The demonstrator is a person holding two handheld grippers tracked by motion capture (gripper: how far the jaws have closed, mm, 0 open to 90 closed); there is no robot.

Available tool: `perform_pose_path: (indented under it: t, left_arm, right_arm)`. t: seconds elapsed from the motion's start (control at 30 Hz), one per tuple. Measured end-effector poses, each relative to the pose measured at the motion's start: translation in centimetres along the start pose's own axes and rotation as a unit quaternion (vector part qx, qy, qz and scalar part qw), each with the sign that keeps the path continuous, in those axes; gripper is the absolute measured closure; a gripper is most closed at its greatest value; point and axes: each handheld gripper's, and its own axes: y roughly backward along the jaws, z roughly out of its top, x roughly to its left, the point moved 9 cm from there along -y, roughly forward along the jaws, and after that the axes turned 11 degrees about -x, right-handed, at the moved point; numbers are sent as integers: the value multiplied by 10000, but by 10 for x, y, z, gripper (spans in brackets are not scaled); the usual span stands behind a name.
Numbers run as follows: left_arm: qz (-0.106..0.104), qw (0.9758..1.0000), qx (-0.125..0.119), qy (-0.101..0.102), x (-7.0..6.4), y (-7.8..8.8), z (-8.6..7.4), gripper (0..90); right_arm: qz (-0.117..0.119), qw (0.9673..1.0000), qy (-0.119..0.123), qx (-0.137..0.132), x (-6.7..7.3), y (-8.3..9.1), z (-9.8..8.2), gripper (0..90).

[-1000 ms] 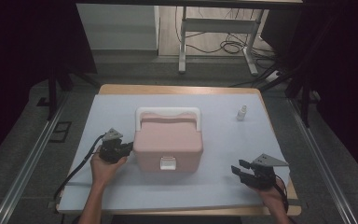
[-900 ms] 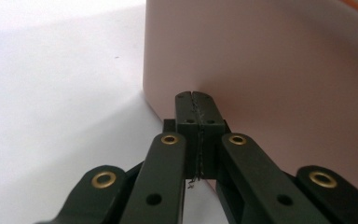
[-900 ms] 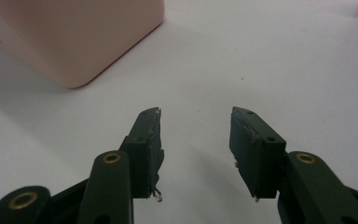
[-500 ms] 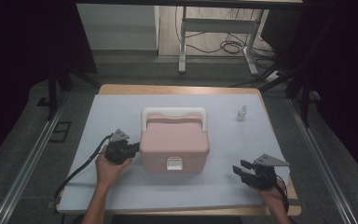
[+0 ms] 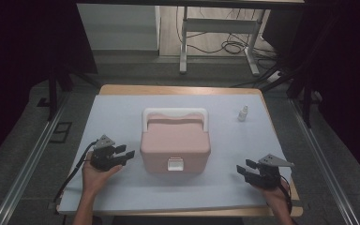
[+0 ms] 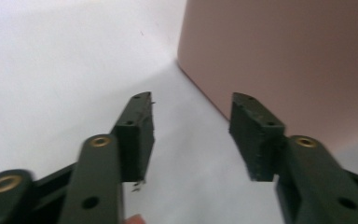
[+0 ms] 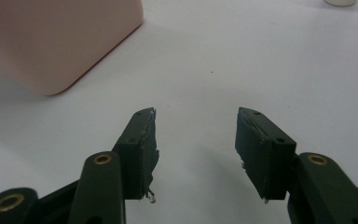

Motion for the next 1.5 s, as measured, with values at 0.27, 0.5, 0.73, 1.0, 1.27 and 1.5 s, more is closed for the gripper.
perform_pose_path:
  t: [0.27, 0.5, 0.73, 1.0, 1.27, 1.5]
  left_arm:
    - [-19, 9998, 173, -33, 4, -2, -13, 373]
    - [20, 9996, 257, -77, 6, -3, -18, 350]
    - [26, 9994, 325, -132, 8, -2, -21, 343]
    - [45, 9992, 360, -188, 8, -4, -23, 344]
    - [6, 9988, 449, -203, 6, -10, -27, 344]
    - [17, 9984, 514, -235, 8, -12, -29, 347]
  right_arm:
    - [-65, 10000, -47, -1, -6, -1, -2, 426]
    - [-136, 9996, -90, 211, -9, -7, -1, 417]
    - [-176, 9983, -85, 541, -14, -23, 16, 382]
    - [-413, 9920, -24, 1193, -37, -40, 59, 381]
    - [-564, 9792, -234, 1935, -62, -67, 90, 382]
    - [-896, 9631, -340, 2514, -92, -99, 111, 376]
